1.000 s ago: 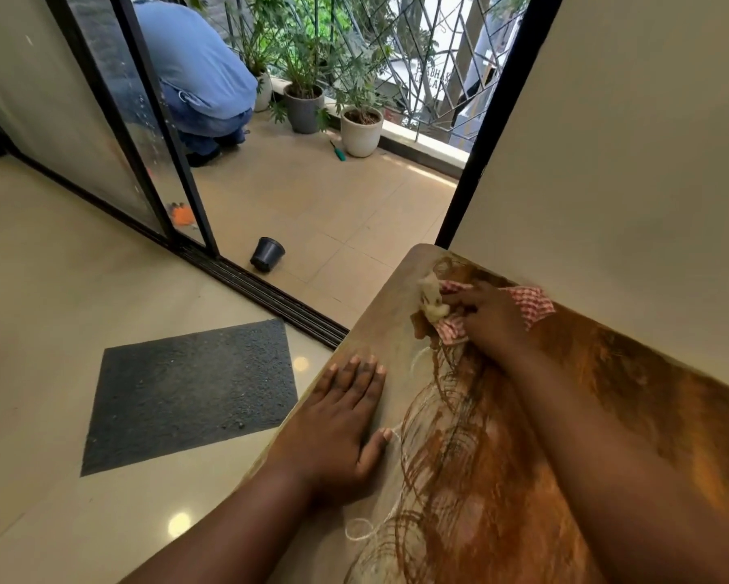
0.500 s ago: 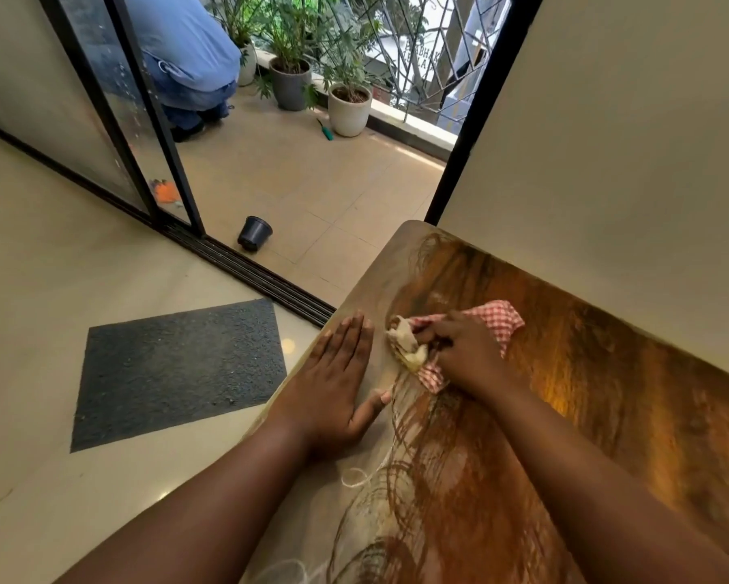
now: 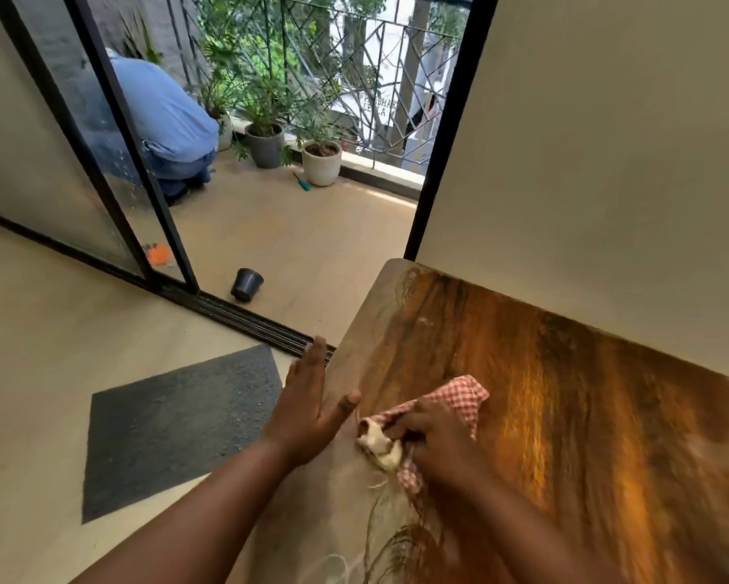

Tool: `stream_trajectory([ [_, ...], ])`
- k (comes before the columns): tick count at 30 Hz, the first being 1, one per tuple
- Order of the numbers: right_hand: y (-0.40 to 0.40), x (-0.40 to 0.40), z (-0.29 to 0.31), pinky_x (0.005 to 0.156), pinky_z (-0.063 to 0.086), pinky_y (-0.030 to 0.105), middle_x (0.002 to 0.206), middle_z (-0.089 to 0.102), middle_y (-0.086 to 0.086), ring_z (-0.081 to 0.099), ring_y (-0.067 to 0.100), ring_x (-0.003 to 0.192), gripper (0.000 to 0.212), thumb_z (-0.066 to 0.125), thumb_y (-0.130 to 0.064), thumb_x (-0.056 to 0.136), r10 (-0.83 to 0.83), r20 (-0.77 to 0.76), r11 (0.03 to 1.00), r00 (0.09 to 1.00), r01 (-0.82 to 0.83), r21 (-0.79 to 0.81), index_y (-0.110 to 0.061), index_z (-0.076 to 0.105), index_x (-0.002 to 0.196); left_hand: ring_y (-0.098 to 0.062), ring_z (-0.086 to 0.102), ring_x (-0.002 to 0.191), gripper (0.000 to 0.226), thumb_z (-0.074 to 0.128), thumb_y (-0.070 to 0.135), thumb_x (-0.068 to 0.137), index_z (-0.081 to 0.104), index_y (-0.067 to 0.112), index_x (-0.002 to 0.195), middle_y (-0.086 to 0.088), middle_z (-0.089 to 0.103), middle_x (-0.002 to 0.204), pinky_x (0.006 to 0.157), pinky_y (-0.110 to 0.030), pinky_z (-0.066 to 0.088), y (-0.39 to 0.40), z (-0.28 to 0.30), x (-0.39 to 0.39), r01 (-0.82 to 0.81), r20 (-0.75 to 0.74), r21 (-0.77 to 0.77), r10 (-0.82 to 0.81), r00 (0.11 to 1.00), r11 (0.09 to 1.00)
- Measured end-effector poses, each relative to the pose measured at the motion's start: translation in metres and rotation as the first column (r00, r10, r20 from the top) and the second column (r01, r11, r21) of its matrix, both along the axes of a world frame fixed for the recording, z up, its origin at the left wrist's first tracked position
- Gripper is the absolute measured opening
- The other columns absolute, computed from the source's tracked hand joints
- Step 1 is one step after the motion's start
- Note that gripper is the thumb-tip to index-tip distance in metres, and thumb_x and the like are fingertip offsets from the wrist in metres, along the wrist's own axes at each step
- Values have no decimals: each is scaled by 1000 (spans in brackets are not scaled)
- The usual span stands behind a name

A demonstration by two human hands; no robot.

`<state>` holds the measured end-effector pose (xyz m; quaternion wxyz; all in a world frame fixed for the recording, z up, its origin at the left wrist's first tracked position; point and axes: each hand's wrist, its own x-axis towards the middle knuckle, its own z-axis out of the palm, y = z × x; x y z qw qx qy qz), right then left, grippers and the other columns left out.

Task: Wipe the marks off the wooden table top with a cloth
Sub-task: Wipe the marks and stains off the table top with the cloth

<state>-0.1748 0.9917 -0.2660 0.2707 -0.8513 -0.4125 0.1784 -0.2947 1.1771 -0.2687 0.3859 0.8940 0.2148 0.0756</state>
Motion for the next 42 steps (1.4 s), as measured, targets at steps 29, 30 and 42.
stream_trajectory([
  [29, -85, -95, 9, 73, 43, 34, 87, 63, -12, 54, 10, 87, 47, 53, 2, 67, -80, -95, 995, 992, 74, -67, -34, 74, 88, -10, -26, 142, 102, -2, 83, 75, -16, 13, 149, -4, -20, 158, 112, -25, -21, -17, -9, -49, 408, -293, 257, -331, 897, 876],
  [30, -87, -85, 11, 75, 45, 33, 87, 65, -7, 57, 16, 87, 49, 53, 6, 66, -146, -87, 988, 985, 140, -71, -32, 75, 87, -10, -27, 141, 104, -3, 84, 73, -16, 14, 149, -3, -20, 158, 111, -24, -22, -15, -10, -51, 411, -296, 261, -333, 896, 874],
  [42, -85, -186, -3, 72, 35, 27, 93, 52, -28, 45, 8, 92, 46, 59, -13, 83, -123, -125, 990, 984, 112, -91, -52, 62, 106, -6, -23, 141, 105, -4, 86, 71, -13, 17, 150, -1, -14, 159, 113, -25, -17, -3, -9, -84, 424, -301, 199, -357, 884, 883],
])
